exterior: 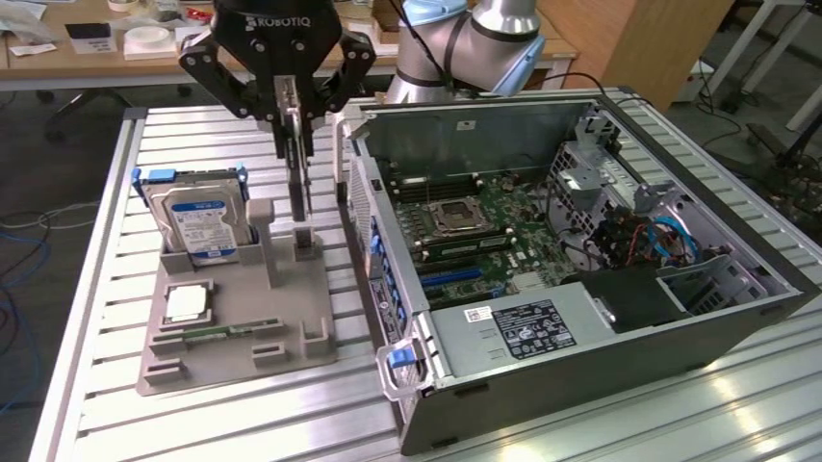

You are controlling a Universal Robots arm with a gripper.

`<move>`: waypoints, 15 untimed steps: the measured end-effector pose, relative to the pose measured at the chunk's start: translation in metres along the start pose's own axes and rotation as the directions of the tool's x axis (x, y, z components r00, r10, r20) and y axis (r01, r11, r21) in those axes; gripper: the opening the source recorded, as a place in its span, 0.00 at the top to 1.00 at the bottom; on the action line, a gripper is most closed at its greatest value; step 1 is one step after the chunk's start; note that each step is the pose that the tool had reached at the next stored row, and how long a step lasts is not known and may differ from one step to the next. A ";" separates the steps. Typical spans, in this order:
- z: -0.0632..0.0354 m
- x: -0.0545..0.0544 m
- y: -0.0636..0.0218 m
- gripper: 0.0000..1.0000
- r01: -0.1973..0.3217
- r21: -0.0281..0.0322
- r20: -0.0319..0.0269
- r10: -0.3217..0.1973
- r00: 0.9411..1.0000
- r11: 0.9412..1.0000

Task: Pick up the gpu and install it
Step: 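Pick up the gpu and move the gpu toward the slot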

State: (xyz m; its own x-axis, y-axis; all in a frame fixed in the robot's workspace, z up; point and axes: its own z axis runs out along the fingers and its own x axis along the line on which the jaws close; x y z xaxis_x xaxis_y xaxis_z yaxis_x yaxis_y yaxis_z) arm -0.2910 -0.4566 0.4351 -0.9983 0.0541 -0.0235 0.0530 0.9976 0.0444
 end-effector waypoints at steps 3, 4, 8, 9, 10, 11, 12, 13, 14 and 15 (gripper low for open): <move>-0.0017 0.000 0.0001 0.74 0.000 0.000 0.000 0.000 1.000 1.000; -0.0017 0.000 0.0001 0.74 0.000 0.000 0.000 0.000 1.000 1.000; -0.0021 0.000 0.0001 0.74 0.000 0.000 0.000 0.000 1.000 1.000; -0.0025 0.000 0.0001 0.74 0.000 0.000 0.000 0.000 1.000 1.000; -0.0029 0.000 0.0001 0.74 0.000 0.000 0.000 0.000 1.000 1.000; -0.0035 0.000 0.0002 0.74 0.000 0.000 0.000 0.000 1.000 1.000; -0.0044 0.000 0.0002 0.74 0.000 0.000 0.000 0.000 1.000 1.000; -0.0053 0.000 0.0002 0.74 0.000 0.000 0.000 0.000 1.000 1.000; -0.0060 0.000 0.0003 0.74 0.000 0.000 0.000 0.000 1.000 1.000; -0.0062 0.000 0.0003 0.74 0.000 0.000 0.000 0.000 1.000 1.000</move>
State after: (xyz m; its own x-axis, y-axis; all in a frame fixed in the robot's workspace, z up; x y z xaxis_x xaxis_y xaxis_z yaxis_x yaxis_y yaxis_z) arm -0.2909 -0.4567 0.4413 -0.9983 0.0541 -0.0234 0.0530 0.9976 0.0444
